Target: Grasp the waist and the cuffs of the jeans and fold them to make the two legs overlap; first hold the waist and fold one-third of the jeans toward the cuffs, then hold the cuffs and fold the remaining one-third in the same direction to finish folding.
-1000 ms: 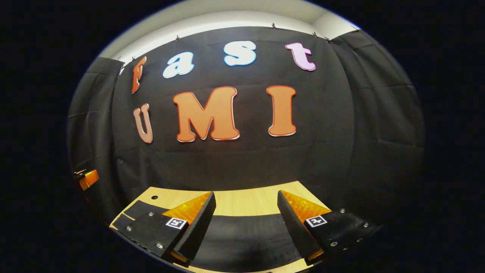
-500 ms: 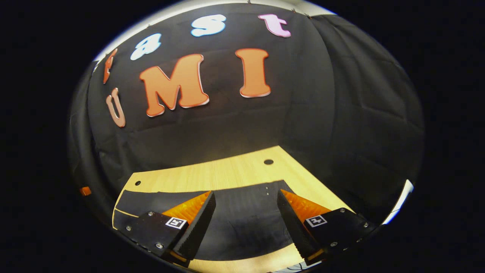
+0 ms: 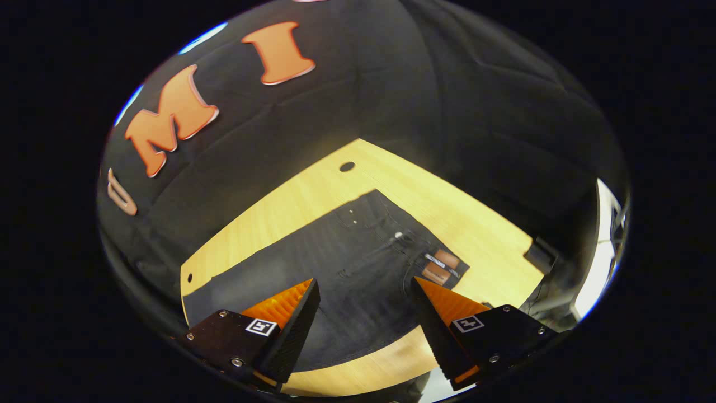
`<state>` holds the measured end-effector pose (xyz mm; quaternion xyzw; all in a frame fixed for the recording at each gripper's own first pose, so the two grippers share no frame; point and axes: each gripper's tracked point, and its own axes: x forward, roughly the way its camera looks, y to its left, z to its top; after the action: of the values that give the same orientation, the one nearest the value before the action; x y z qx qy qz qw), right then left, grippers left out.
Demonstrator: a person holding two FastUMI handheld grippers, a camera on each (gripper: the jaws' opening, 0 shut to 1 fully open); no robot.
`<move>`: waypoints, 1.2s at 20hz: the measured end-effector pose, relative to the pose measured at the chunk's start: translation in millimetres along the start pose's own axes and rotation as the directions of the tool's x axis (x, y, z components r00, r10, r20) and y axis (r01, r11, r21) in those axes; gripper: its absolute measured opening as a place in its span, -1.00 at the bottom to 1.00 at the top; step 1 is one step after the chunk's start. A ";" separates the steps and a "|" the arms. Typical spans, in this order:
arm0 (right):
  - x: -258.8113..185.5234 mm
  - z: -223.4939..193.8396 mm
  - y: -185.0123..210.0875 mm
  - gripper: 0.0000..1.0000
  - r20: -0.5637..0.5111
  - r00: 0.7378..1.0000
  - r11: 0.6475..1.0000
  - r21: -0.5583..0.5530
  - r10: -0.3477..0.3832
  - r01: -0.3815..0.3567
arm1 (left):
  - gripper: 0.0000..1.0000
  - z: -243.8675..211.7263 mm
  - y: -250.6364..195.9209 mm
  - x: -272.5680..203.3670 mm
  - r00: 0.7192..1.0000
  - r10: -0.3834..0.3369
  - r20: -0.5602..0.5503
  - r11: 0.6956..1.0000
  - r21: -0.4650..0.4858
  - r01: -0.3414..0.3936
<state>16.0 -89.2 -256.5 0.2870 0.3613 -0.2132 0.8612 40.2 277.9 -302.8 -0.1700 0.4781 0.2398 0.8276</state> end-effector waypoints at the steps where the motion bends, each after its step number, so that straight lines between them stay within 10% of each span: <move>1: 7.2 -3.2 -8.3 0.96 -0.030 0.999 0.999 0.045 -0.013 0.014 | 0.96 -6.4 4.3 5.8 1.000 0.007 -0.030 1.000 -0.020 -0.008; 15: 92.5 -52.6 -90.8 0.94 -0.369 0.921 0.920 0.305 -0.125 0.247 | 0.96 -48.9 56.5 58.9 0.924 0.110 -0.366 0.961 -0.197 -0.193; 24: 111.4 -56.6 -102.8 0.91 -0.449 0.870 0.893 0.279 -0.205 0.354 | 0.96 -69.0 89.5 102.5 0.839 0.135 -0.526 0.908 -0.274 -0.318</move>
<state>0.8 -146.8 -407.0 0.4181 0.5268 -0.3339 0.6604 -15.0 340.7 -430.4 -0.3116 0.6406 0.3672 0.5981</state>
